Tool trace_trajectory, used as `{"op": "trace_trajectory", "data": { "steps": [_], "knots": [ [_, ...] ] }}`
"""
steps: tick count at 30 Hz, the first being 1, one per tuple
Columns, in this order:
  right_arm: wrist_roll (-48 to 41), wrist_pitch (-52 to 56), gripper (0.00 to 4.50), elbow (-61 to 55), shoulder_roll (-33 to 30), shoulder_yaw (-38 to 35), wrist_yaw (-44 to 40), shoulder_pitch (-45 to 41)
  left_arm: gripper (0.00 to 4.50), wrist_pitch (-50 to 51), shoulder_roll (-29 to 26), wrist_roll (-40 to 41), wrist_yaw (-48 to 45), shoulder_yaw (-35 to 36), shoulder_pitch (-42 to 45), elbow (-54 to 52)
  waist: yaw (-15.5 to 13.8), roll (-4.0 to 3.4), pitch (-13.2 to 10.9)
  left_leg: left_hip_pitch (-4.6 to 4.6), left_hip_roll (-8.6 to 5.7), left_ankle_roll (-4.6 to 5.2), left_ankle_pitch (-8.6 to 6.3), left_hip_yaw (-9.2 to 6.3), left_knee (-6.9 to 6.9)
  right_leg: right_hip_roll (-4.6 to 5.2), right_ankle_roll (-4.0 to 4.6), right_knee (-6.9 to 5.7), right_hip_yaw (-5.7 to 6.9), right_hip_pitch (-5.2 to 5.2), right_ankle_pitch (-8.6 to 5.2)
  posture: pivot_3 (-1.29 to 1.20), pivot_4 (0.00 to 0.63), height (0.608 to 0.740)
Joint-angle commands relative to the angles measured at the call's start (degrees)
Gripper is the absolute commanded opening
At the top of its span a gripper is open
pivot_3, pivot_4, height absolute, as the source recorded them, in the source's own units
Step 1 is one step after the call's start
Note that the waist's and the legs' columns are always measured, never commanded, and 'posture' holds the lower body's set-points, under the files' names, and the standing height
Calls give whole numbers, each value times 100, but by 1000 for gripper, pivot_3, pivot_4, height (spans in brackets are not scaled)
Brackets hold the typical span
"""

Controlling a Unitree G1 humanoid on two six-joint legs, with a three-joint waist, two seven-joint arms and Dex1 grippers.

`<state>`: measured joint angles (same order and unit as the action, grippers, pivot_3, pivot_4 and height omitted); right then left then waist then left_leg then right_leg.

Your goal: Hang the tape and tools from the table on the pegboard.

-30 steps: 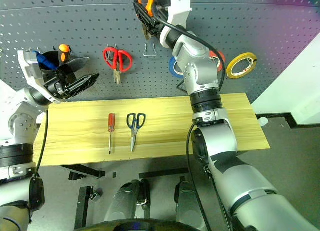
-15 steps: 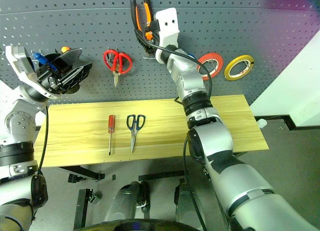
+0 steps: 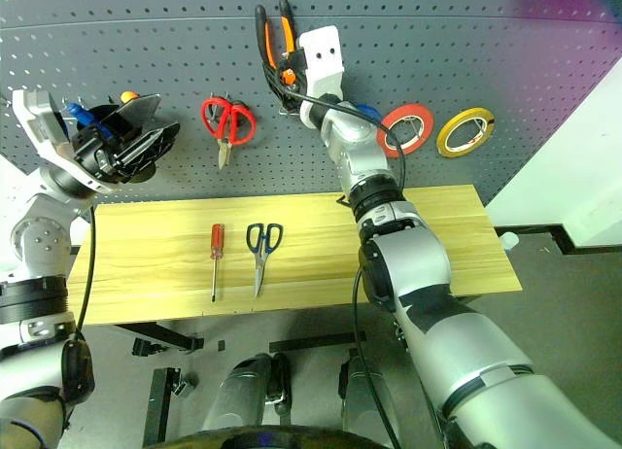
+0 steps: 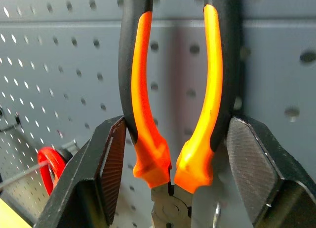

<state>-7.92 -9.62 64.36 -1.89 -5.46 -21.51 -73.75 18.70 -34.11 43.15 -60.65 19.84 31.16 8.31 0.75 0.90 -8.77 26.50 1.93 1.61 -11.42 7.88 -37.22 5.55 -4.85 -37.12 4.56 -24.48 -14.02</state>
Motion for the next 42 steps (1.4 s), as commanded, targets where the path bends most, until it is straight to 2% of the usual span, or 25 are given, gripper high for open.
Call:
{"op": "trace_trajectory", "data": {
  "steps": [1,3,6,12,16,19,22,25,29,31,38,42],
  "knots": [
    [-28,-140,4314,-141,-63,-103,4,-186,4500,-29,-21,60,38,94,-5,-245,1,2,17,-1,0,-1,1,0,-1,0,0,0,0,0,0,139,47,740],
    [-139,-51,4472,-460,-89,-137,-205,-85,4500,-20,-27,67,47,101,-21,-267,-2,7,52,-7,0,-6,3,0,-2,0,1,1,-2,3,0,140,47,740],
    [-527,431,4472,-1888,-223,-198,-603,330,4500,31,-106,3,26,57,-128,-298,-16,9,78,-9,1,-14,2,-3,-2,1,3,1,-2,4,0,140,50,740],
    [-1803,3284,4472,-5840,-913,-216,-686,1750,4500,313,-669,-725,-34,-557,-900,-640,-36,15,85,-7,13,-8,3,-20,8,4,5,-4,-6,3,-1,132,67,740],
    [-2546,5007,4472,-7522,-2067,93,-1400,3178,4500,633,-717,-1155,462,-904,-1211,-752,-103,18,101,-14,15,-13,-11,-18,8,11,15,9,-8,2,-7,119,89,740],
    [-2610,5317,4472,-7993,-2765,410,-1987,4031,4500,1266,-536,-1331,1021,-1255,-1100,-871,-147,16,101,-22,20,21,-32,-18,7,15,25,3,-10,2,-10,108,102,740],
    [-2315,4900,4472,-7998,-3223,851,-2656,4582,4500,2233,-155,-1727,2109,-1579,-766,-620,-157,11,102,-26,20,31,-29,-19,1,15,27,-1,-10,7,-10,99,110,740],
    [-1992,4611,4472,-7643,-3401,1276,-3070,4663,4500,2840,265,-1735,2584,-1687,-611,-620,-121,11,100,-26,20,50,-31,-20,-13,12,24,-1,-10,12,-10,87,122,740],
    [-1525,3786,4472,-6588,-3262,1683,-3715,4340,4500,3738,1191,-2099,3838,-1878,-365,-365,-154,13,100,-27,21,60,-34,-21,-25,8,23,-1,-11,21,-10,85,139,740],
    [-1268,3336,4472,-6135,-3170,1856,-3962,4115,4500,4090,1478,-2233,4212,-1918,-385,-342,-154,13,89,-28,21,67,-38,-22,-34,7,22,-2,-11,27,-10,84,150,740],
    [-609,2299,4472,-4688,-2832,2047,-4353,3283,4500,4862,2031,-2532,5002,-1995,-714,-565,-151,11,65,-25,33,76,-45,-22,-49,4,22,-6,-11,26,-11,110,176,740],
    [-492,2054,4472,-4289,-2756,1972,-4574,3034,4500,5047,2489,-2751,5586,-1836,-861,-534,-192,9,50,-24,31,75,-48,-25,-52,16,25,-4,-9,28,-12,122,188,740]
  ]
}}
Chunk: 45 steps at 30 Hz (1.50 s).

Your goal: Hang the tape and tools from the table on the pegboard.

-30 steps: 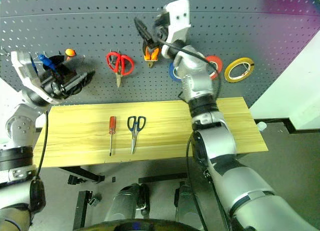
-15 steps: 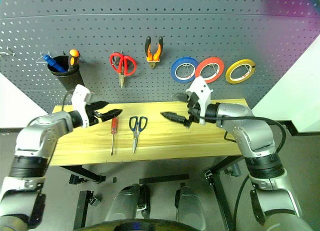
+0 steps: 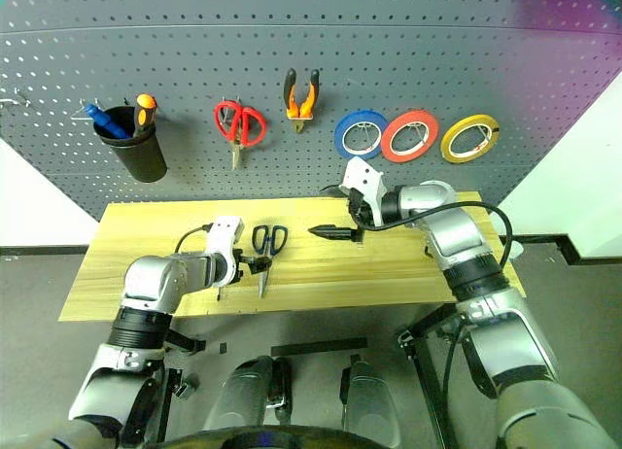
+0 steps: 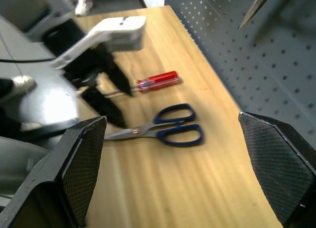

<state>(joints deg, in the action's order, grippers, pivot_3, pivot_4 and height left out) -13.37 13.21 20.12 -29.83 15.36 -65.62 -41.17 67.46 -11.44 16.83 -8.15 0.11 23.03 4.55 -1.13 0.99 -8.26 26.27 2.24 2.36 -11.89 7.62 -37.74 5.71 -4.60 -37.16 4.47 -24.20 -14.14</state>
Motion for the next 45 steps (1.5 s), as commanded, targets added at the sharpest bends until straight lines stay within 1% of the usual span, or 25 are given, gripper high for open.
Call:
{"op": "trace_trajectory", "data": {
  "steps": [1,6,9,12,18,25,30,33,42,43,44,45],
  "knots": [
    [72,-274,4472,212,54,-126,-205,-273,4500,199,315,-167,413,113,-108,-168,-3,-1,-4,0,0,2,-2,0,-1,12,3,2,0,1,-2,126,193,740],
    [160,-401,4472,405,161,-170,-292,-376,4500,0,460,-390,545,49,-159,-6,25,-2,-65,0,-3,-11,-12,-3,2,29,18,2,-5,-2,-8,133,201,740],
    [185,-430,4472,418,201,-192,-305,-369,4500,-138,511,-480,472,-122,-92,101,21,-18,-86,0,-2,-16,-12,-4,12,34,23,4,-8,-8,-10,130,206,740],
    [172,-452,4472,422,173,-235,-338,-301,4500,-293,647,-681,624,-240,23,356,13,-18,-101,0,-22,-19,-10,-3,34,55,23,10,-9,-15,-10,126,209,740],
    [164,-393,4472,320,169,-293,-295,-192,4500,-789,691,-803,317,-535,231,760,26,-11,-157,2,-44,-19,-10,6,60,90,23,22,7,-25,-10,116,214,740],
    [143,-282,4472,210,134,-379,-219,-95,4500,-1125,759,-1062,380,-597,438,1487,31,-21,-185,3,-44,-19,-10,8,64,106,22,24,36,-29,-9,99,217,740],
    [146,-188,4472,74,113,-444,-145,8,4500,-1358,896,-1159,525,-440,515,1898,28,-26,-194,3,-43,-18,-10,8,64,108,22,26,39,-28,-9,86,218,740],
    [143,-137,4500,-3,87,-467,-123,68,3910,-1394,907,-1215,517,-457,528,1980,33,-30,-196,3,-43,-18,-10,8,64,109,22,27,40,-28,-9,81,219,740],
    [118,-11,4500,-106,9,-528,-92,138,974,-1336,1004,-1290,636,-286,546,2173,32,-38,-202,3,-43,-14,-13,7,71,110,23,56,46,-33,-10,64,217,740],
    [113,10,4500,-98,1,-542,-90,139,732,-1338,1006,-1295,635,-278,551,2188,31,-38,-202,3,-43,-12,-14,7,71,110,23,60,47,-32,-10,64,217,740],
    [107,28,4500,-85,-7,-560,-91,143,626,-1343,1008,-1308,630,-279,557,2201,29,-39,-202,3,-43,-10,-15,7,72,110,23,66,48,-31,-10,60,214,740],
    [103,43,4500,-71,-15,-577,-91,146,627,-1347,1010,-1313,611,-283,564,2214,30,-39,-202,3,-43,-9,-17,7,73,111,22,72,50,-30,-9,60,213,740]
  ]
}}
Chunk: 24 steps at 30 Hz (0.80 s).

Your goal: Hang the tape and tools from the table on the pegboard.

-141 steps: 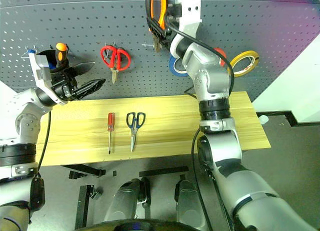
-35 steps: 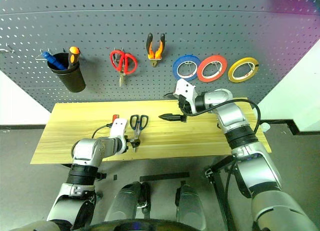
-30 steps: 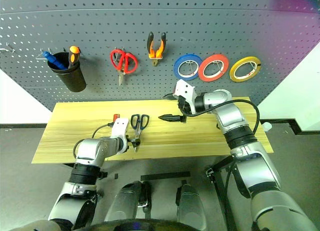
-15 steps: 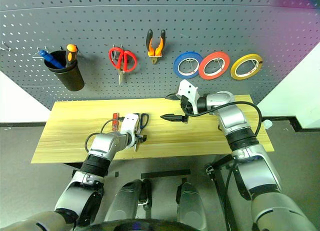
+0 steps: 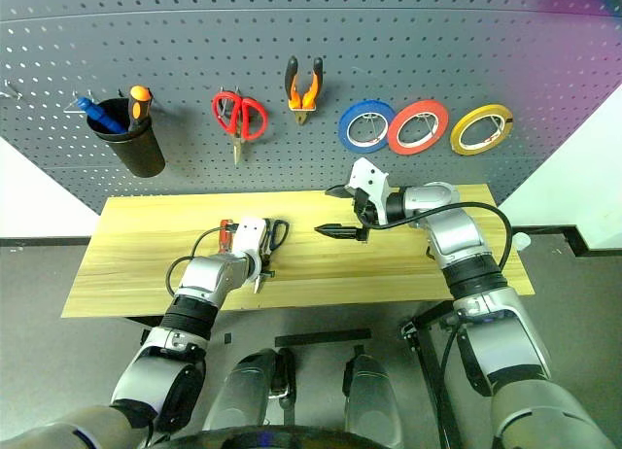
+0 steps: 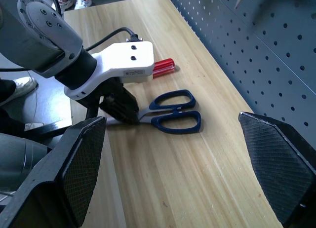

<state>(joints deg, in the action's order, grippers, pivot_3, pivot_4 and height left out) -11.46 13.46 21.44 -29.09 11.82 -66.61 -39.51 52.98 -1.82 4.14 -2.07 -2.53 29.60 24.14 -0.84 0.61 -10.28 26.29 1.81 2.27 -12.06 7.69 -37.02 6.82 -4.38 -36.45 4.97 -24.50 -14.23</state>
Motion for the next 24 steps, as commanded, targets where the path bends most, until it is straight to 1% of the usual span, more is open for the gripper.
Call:
{"op": "trace_trajectory", "data": {
  "steps": [1,5,9,11,13,15,17,18,19,21,23,24],
  "knots": [
    [-86,24,4500,-191,-93,-237,14,-17,627,96,48,-46,-22,-26,-85,264,1,0,0,0,0,2,-1,0,1,1,0,4,1,2,0,59,212,740],
    [-112,51,4500,-185,-97,-312,25,-5,627,37,-110,-32,-227,-38,-39,223,2,-1,1,0,-1,7,-5,1,3,2,-1,15,4,5,2,65,203,740],
    [-242,109,4500,-279,-132,-467,-20,-12,627,-318,-759,-27,-1163,-430,-147,-387,12,-2,-1,3,0,6,-5,1,10,1,0,17,8,3,2,89,192,740],
    [-399,213,4500,-369,-130,-578,-68,-28,627,-528,-1111,84,-1689,-510,-298,-784,23,-5,-13,18,1,4,-4,4,15,1,0,18,8,1,2,98,185,740],
    [-565,356,4500,-461,-139,-692,-151,-43,627,-505,-1505,298,-2284,-573,-566,-1351,17,-11,-21,21,1,2,-2,7,26,1,1,24,8,-5,2,109,176,740],
    [-701,488,4500,-552,-156,-791,-184,-71,627,-725,-1966,382,-2853,-754,-962,-2061,15,-12,-21,23,-1,-5,2,9,49,2,1,36,9,-9,2,117,167,740],
    [-802,591,4500,-612,-167,-861,-198,-98,627,-856,-2234,472,-3161,-792,-1240,-2556,1,-12,-21,21,-6,-29,16,13,73,4,1,52,9,-13,2,123,160,740],
    [-839,629,4500,-622,-169,-890,-210,-113,627,-856,-2308,511,-3239,-778,-1323,-2710,-11,-13,-22,21,-10,-37,21,14,82,6,1,57,12,-14,2,129,154,740],
    [-938,706,4500,-686,-176,-963,-217,-140,627,-1063,-2466,569,-3426,-737,-1478,-2986,-21,-14,-22,22,-11,-42,24,14,88,7,1,65,13,-14,2,133,150,740],
    [-1184,908,4500,-852,-195,-1151,-187,-213,627,-1443,-2719,849,-3853,-447,-1735,-3503,1,-14,-22,25,-12,-41,24,14,88,8,1,70,16,-14,2,138,144,740],
    [-1417,1077,4500,-1044,-210,-1348,-109,-282,627,-2039,-2880,1173,-4257,-50,-1909,-3787,3,-14,-22,27,-12,-41,24,16,90,9,2,72,15,-16,3,146,134,740],
    [-1551,1163,4500,-1187,-215,-1469,-54,-318,627,-2821,-2956,1197,-4463,150,-1982,-3848,1,-15,-22,26,-12,-41,24,16,91,8,2,72,16,-16,3,151,125,740]
  ]
}}
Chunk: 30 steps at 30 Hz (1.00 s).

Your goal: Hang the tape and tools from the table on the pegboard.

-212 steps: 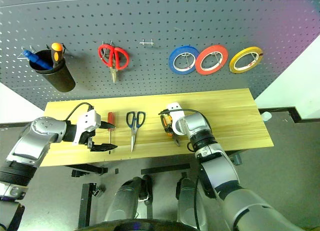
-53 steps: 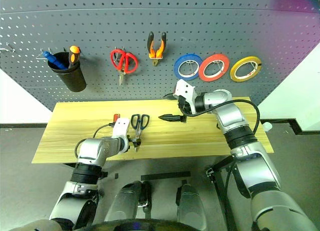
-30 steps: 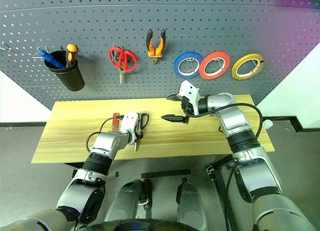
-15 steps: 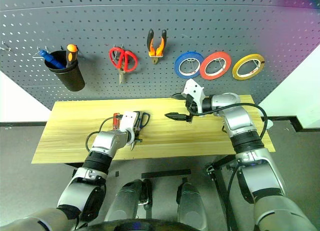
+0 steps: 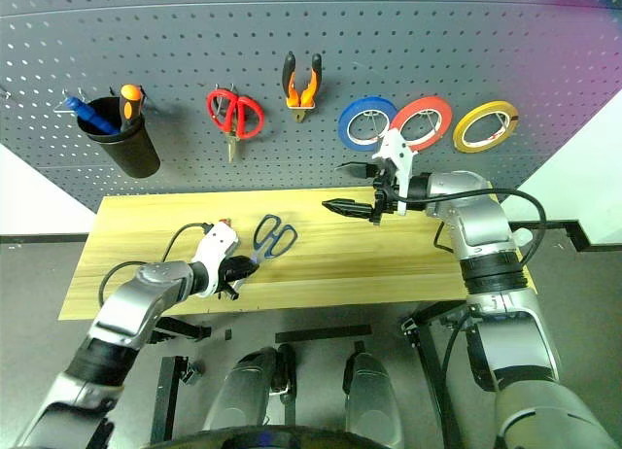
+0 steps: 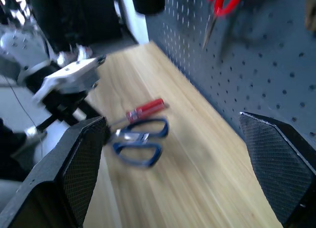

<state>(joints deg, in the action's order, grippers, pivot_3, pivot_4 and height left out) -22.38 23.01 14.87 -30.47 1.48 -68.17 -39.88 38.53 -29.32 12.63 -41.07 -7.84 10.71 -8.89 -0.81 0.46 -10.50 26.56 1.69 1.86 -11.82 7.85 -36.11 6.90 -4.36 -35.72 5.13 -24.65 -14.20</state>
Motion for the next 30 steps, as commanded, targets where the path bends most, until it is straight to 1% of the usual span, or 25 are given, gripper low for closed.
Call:
{"op": "trace_trajectory", "data": {
  "steps": [1,2,4,5,9,15,17,19,21,22,26,30],
  "knots": [
    [-552,265,4500,-619,-85,-521,136,-304,627,-1947,-249,349,-704,807,-137,-569,-4,-2,1,-2,1,0,0,0,1,-2,2,-1,1,-1,1,155,122,740],
    [-659,336,4500,-711,-91,-618,176,-334,627,-2326,-289,414,-861,925,-179,-616,-6,-5,4,-1,2,0,0,0,4,-3,5,-2,2,-2,3,158,118,740],
    [-936,549,4500,-966,-83,-832,324,-420,627,-2630,-209,722,-979,1211,-164,-690,-15,-13,9,-4,3,2,-1,0,5,-4,5,-1,4,1,4,161,112,740],
    [-1054,642,4500,-1066,-73,-917,399,-460,627,-2729,-144,844,-974,1319,-130,-698,-20,-15,11,-3,1,2,-1,1,5,-4,3,0,5,2,5,160,110,740],
    [-1536,1024,4500,-1156,6,-1288,791,-696,627,-3296,106,896,-707,1588,156,-576,-86,-13,13,-1,0,-2,4,5,-4,-8,-18,0,16,6,17,159,97,740],
    [-1575,1049,4500,-1139,-145,-1213,738,-687,627,-3241,302,776,-31,1685,340,-464,-167,-15,28,-2,2,12,17,12,-18,-29,-38,-14,24,12,27,156,81,740],
    [-1566,1054,4500,-1157,-200,-1167,667,-650,627,-3158,343,813,113,1704,337,-456,-171,-15,28,-2,4,17,16,12,-34,-43,-43,-19,26,18,28,155,80,740],
    [-1551,1073,4500,-1159,-251,-1117,602,-635,627,-3156,363,660,346,1703,304,-365,-167,-15,29,-1,6,25,11,12,-51,-44,-47,-26,27,23,30,150,77,740],
    [-1526,1057,4500,-1138,-281,-1082,571,-634,627,-3211,435,636,499,1730,258,-235,-161,-15,29,2,13,49,-4,12,-81,-48,-50,-39,28,27,30,149,77,740],
    [-1504,1035,4500,-1105,-292,-1065,557,-645,627,-3246,462,617,547,1719,258,-164,-159,-14,30,2,14,62,-12,12,-89,-49,-56,-40,28,31,33,147,75,740],
    [-1383,969,4500,-1158,-354,-979,572,-637,627,-3238,623,307,970,1594,315,178,-156,-12,48,0,15,63,-14,11,-104,-48,-66,-42,27,36,42,138,72,740],
    [-1370,972,4500,-1190,-390,-980,587,-622,627,-3349,723,162,1013,1449,244,300,-164,-2,57,2,15,61,-14,9,-105,-47,-66,-43,27,36,42,131,71,740]
  ]
}}
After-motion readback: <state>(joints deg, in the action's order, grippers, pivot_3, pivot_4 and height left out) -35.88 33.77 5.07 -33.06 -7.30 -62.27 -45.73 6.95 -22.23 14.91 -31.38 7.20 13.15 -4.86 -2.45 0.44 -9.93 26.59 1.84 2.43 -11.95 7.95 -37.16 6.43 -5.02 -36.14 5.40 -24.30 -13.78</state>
